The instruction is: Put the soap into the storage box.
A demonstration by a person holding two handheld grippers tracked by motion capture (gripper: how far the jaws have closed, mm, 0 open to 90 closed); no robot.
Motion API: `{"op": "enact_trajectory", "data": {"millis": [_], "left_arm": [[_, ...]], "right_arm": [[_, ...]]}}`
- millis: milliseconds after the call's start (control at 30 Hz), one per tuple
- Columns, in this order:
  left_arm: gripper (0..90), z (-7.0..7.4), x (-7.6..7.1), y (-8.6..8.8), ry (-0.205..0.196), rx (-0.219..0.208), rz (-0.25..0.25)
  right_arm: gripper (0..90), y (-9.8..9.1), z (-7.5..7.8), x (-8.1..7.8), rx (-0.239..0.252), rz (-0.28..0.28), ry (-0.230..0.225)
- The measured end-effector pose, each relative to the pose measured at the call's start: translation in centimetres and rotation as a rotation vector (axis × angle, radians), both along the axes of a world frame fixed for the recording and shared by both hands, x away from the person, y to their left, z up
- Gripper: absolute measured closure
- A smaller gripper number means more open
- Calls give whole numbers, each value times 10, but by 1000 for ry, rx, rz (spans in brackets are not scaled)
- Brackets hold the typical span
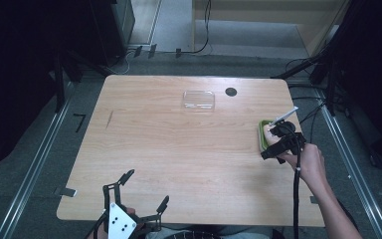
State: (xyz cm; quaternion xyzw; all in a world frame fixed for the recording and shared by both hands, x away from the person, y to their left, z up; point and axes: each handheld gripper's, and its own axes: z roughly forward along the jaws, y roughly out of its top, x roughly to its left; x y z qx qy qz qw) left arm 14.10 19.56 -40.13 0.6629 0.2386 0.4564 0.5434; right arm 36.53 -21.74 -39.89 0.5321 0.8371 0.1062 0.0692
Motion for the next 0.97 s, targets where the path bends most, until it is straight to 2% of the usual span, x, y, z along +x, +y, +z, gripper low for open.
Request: {"op": "enact_trajectory", "data": {"millis": [267, 633, 867, 967], "left_arm": [[0, 0, 0, 0, -1, 2, -2], [0, 0, 0, 0, -2, 1, -1], [0, 0, 0, 0, -1, -2, 0], [0, 0, 0, 0, 0, 4, -1]], "right_arm": [[119, 3, -5, -21, -13, 41, 17], [119, 9, -28, -53, -47, 102, 80], [118, 12, -48, -70, -54, 146, 145], [130, 10, -47, -71, -53, 155, 141]]}}
